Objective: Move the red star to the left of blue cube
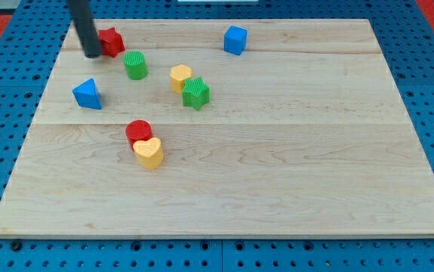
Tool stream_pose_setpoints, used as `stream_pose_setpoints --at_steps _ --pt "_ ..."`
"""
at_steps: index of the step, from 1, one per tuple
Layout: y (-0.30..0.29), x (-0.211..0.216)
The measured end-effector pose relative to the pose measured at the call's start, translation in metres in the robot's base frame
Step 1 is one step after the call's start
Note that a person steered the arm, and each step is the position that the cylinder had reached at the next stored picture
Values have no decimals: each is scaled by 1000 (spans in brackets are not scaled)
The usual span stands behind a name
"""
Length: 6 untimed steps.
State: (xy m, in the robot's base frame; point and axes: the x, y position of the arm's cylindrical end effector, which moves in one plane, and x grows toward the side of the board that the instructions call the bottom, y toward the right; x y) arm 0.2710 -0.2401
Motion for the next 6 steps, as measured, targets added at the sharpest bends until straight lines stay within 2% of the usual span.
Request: stream_pose_setpoints --at_steps 1,2,3,4,5,6 --pt "5 -22" --pt "55 -12" --pt "35 0" --pt "92 10" --pt "127 -7" --pt "100 -27"
